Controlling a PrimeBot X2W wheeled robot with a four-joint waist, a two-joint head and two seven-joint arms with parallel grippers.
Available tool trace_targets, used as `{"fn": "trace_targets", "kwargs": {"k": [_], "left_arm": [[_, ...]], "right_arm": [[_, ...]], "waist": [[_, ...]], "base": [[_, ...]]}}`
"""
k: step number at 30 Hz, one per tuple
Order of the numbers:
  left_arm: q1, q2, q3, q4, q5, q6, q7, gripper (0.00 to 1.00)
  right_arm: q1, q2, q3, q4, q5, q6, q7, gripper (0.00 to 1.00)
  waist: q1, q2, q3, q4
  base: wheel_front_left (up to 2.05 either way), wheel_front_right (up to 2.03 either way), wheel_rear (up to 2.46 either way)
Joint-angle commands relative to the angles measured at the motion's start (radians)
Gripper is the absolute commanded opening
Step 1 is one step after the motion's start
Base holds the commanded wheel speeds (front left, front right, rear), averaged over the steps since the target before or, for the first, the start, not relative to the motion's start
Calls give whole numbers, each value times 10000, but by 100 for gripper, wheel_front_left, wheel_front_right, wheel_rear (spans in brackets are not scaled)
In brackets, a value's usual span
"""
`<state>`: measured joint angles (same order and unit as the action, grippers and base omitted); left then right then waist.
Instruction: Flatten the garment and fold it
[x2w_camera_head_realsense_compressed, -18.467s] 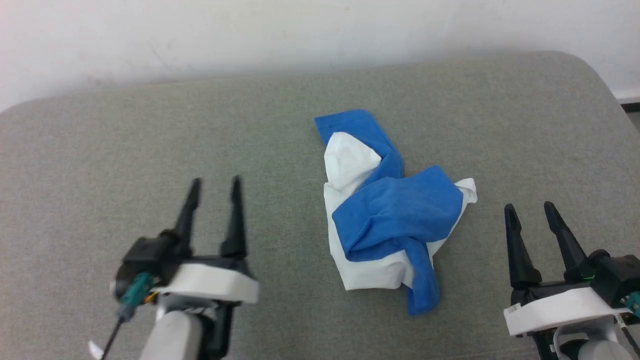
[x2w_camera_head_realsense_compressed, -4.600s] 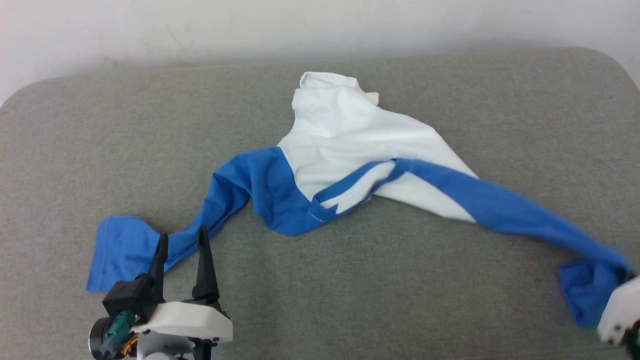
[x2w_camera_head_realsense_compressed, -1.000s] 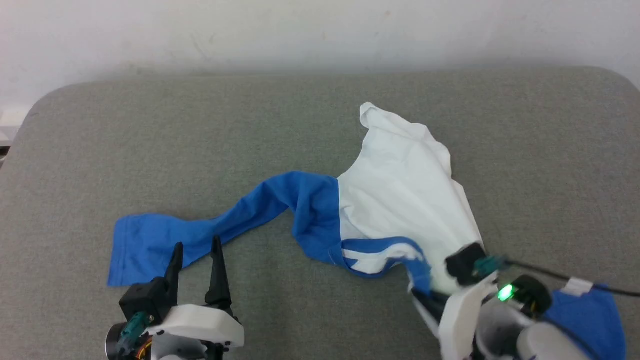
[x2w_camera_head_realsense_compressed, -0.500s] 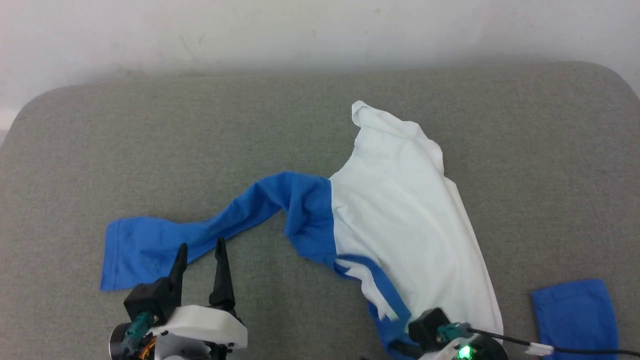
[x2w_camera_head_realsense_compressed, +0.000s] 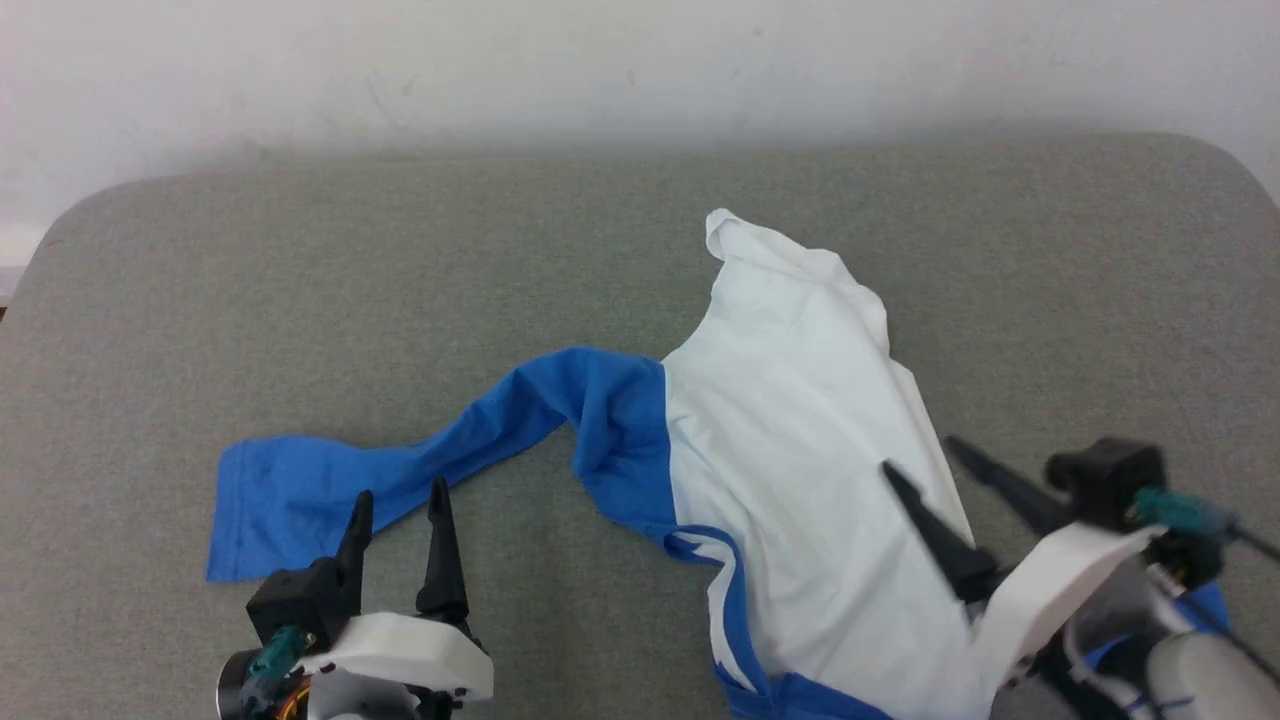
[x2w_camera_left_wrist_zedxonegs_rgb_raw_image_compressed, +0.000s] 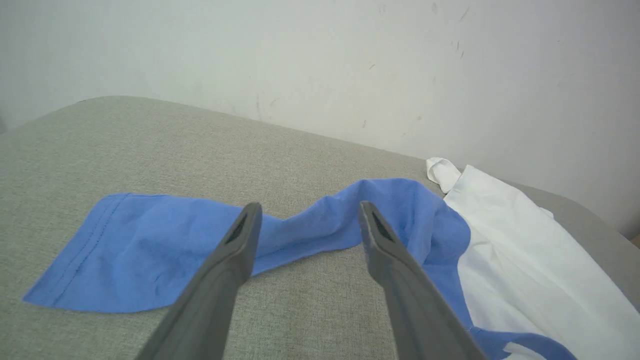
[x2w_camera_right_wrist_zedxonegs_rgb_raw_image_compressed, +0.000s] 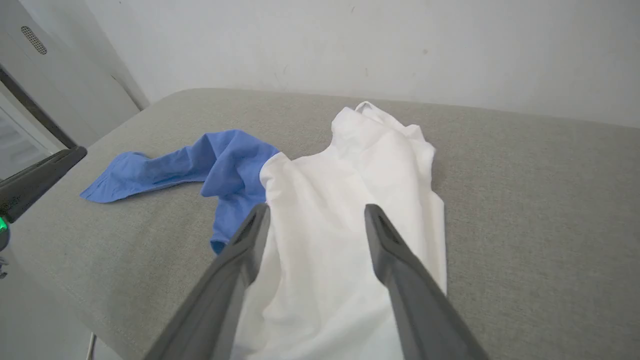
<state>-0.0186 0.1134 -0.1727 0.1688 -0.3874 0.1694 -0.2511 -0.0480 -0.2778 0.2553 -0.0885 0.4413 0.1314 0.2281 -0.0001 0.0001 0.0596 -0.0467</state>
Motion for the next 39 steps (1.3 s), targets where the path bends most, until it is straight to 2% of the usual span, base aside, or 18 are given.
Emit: {"fn": "trace_targets", "kwargs": {"k": [1, 4, 7, 15, 18, 21, 22, 24, 25, 28, 33, 39], "left_arm": [[-49, 42, -27, -12, -43, 48, -3, 100], [-173, 14, -116, -29, -23, 21, -8, 100], [-332, -12, -185, -65, 10, -10, -21, 100], [-737, -113, -325, -267, 149, -72, -69, 100], [-841, -128, -344, -342, 215, -80, -79, 100], [-983, -124, -423, -463, 387, -131, -90, 100], [-1008, -121, -443, -500, 445, -147, -93, 100], [-1015, -107, -473, -559, 548, -161, -98, 100], [-1005, -106, -481, -590, 598, -149, -99, 100], [-951, -120, -493, -651, 664, -132, -102, 100], [-892, -167, -504, -766, 699, -121, -104, 100], [-1126, -265, -617, -960, 755, -233, -105, 100]], "right_arm": [[-283, -9, -420, 280, 63, -7, 201, 100], [-766, -203, -1131, 1330, 245, -7, 731, 100], [-1354, -374, -1325, 2491, 454, -7, 1403, 100], [-3144, -794, -478, 5135, 1019, -7, 3250, 100], [-3465, -811, -389, 5854, 1061, -7, 3716, 100], [-3714, -746, -302, 6944, 1111, -7, 4730, 100], [-3758, -688, -255, 7199, 1152, -7, 5056, 66], [-3807, -533, -226, 7538, 1312, -7, 5550, 13], [-3836, -501, -189, 7595, 1341, -7, 5669, 0], [-4051, -561, -155, 7386, 1391, -7, 5460, 0], [-4903, -1109, -544, 6744, 831, -7, 4156, 0], [-6508, -1848, -1354, 6559, -165, -7, 3376, 0]], "waist": [[1, -1, 52, 62], [1, -1, 216, 236], [1, -1, 442, 400], [1, -1, 1154, 806], [1, -1, 1307, 881], [1, -1, 1455, 994], [1, -1, 1468, 1017], [1, -1, 1453, 1039], [1, -1, 1428, 1044], [1, -1, 1307, 1051], [1, -1, 1245, 1088], [1, -1, 1855, 1393]], "base": [[0, 0, 0], [0, 0, 0], [0, 0, 0], [0, 0, 0], [0, 0, 0], [0, 0, 0], [0, 0, 0], [0, 0, 0], [0, 0, 0], [0, 0, 0], [0, 0, 0], [0, 0, 0]]}}
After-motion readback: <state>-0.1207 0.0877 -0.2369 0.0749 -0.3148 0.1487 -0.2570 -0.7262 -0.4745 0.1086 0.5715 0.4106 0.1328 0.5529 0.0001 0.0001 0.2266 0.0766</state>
